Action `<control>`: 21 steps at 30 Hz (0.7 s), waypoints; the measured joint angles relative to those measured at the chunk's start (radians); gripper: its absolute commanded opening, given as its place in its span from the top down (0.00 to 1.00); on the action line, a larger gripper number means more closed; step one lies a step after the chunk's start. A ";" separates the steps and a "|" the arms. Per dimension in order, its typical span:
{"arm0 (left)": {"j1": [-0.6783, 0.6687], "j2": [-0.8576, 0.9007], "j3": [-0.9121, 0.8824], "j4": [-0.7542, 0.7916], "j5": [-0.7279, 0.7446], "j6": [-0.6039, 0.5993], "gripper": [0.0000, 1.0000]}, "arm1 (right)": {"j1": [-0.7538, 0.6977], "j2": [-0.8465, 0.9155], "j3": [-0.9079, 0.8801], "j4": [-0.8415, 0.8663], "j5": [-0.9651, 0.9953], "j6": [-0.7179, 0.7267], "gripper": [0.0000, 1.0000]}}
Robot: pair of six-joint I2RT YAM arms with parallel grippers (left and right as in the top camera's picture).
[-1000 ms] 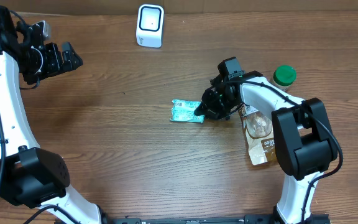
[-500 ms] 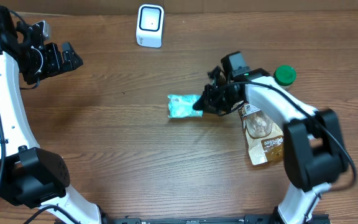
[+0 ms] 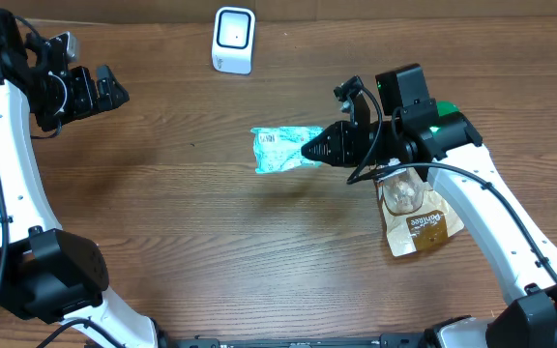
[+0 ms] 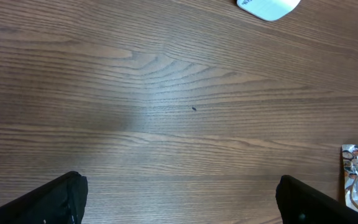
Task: Scan the item barcode
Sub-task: 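Lift the mint-green pack and carry it toward the white scanner, then hold the mint-green pack in front of the white scanner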
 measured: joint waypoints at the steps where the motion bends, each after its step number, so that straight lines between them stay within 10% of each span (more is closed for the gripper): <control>1: 0.000 0.000 0.000 0.000 0.000 0.000 0.00 | 0.000 0.000 0.000 -0.004 0.000 0.000 0.96; 10: 0.000 0.000 0.000 0.000 0.000 0.000 0.00 | 0.000 0.010 0.124 -0.190 0.096 0.044 0.96; 21: 0.000 0.000 0.000 0.000 0.000 0.000 0.00 | 0.118 0.406 0.959 -0.377 0.485 0.033 0.96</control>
